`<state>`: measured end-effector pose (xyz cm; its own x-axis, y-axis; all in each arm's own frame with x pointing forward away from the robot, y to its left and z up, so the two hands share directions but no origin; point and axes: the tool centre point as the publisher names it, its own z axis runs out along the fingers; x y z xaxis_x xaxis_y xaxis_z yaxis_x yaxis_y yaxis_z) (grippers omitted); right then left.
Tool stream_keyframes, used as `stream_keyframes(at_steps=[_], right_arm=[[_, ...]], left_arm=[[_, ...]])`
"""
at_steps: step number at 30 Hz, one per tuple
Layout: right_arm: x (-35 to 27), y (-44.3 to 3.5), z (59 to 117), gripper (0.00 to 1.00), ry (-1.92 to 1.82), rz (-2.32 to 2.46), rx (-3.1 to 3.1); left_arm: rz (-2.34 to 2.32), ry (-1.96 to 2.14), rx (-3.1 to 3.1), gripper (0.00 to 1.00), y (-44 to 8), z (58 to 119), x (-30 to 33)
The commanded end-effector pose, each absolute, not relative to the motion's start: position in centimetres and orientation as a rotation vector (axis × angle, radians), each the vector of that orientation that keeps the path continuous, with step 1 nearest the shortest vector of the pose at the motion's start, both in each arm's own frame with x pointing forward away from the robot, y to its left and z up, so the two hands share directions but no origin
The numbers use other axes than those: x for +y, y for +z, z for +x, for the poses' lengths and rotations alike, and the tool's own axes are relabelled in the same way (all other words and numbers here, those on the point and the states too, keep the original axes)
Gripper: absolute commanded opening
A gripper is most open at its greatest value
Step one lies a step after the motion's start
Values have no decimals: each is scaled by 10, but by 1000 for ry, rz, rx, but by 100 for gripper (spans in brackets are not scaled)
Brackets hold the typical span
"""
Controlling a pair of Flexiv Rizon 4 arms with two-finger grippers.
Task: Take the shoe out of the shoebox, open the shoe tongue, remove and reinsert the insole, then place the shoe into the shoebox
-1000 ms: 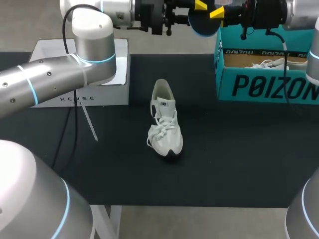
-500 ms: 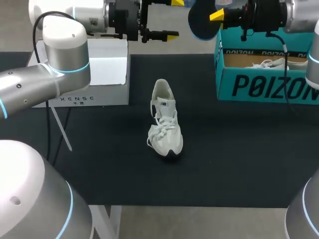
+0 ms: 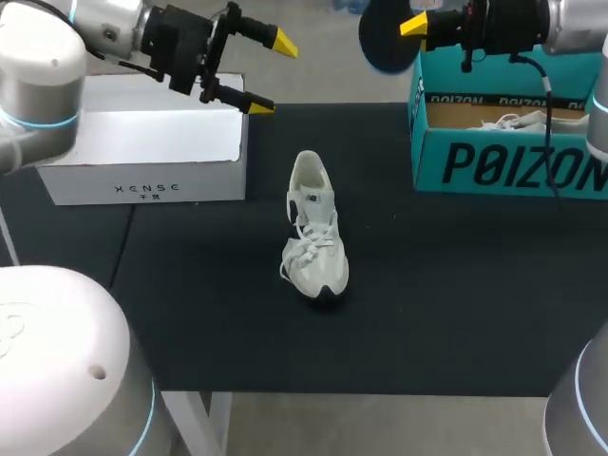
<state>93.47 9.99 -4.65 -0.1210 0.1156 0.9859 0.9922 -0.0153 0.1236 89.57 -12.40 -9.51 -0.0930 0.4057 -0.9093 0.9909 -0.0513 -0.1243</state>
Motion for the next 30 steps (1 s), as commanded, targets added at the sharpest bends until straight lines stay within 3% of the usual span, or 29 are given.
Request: stream_keyframes(at_steps=[1, 15, 30], right_arm=[[105, -43, 931, 0, -1262, -1264, -1384], [132, -38, 930, 0, -1261, -1294, -1393], [152, -41, 933, 0, -1493, -1074, -1569]], left_arm=[[1603, -1050, 1664, 100, -86, 879, -63], [1551, -849, 1725, 100, -76, 855, 19], [1515, -830, 1734, 100, -73, 859, 29]])
